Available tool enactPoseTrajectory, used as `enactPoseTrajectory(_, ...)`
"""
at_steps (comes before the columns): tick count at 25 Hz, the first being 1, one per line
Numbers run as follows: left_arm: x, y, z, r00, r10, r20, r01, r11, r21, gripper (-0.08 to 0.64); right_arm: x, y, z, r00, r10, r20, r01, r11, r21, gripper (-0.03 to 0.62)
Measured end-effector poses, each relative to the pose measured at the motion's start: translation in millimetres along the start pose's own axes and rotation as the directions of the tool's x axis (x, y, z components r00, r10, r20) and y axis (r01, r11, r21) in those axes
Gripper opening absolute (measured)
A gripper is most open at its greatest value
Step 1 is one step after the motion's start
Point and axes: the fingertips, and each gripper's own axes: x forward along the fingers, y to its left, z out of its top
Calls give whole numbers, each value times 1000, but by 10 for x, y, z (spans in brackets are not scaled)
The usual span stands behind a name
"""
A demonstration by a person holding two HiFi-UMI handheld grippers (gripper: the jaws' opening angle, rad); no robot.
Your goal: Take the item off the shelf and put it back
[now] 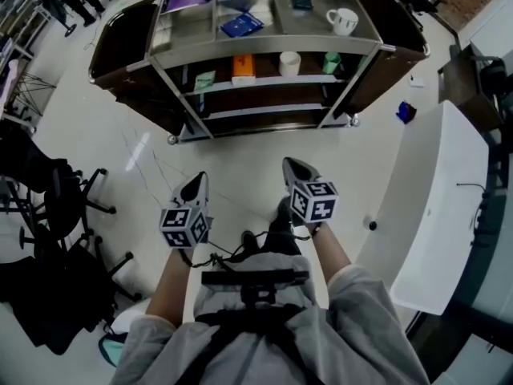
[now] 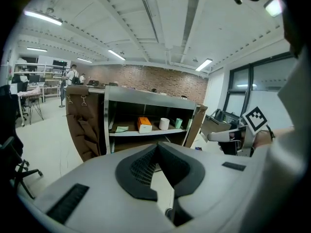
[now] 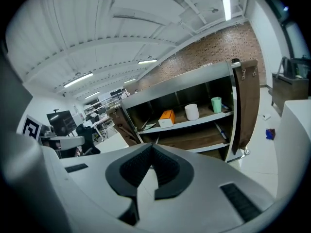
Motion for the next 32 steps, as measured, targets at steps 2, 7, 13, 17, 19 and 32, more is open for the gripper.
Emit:
enactPoseTrajectory(2,96,-21,61,1000,10,0,-10,1000,-6,8,141,-65,54,1000,9,-1,-9,998,67,9)
enactPoseTrajectory(7,405,-47,202,998,61,5,-61,998,-4,8,575,-316,323,1000,-17,-14,20,987,160,9)
enactPoseTrajectory(13,865,-73,353,991,131,4,-131,991,-22,8,1080,-462,647,999,5,-39,4,974,227,59)
enactPoseTrajectory(17,1126,-58,563,990,140,6,-140,990,23,8,1440,-432,806,997,68,-42,-51,949,312,177)
enactPoseTrajectory(19,1229,1,648,990,140,9,-140,989,39,7,1625,-435,852,996,79,-36,-61,930,362,213)
enactPoseTrajectory(32,1846,435,711,999,11,-45,-8,997,81,8,2592,-633,909,996,-76,56,10,678,735,345)
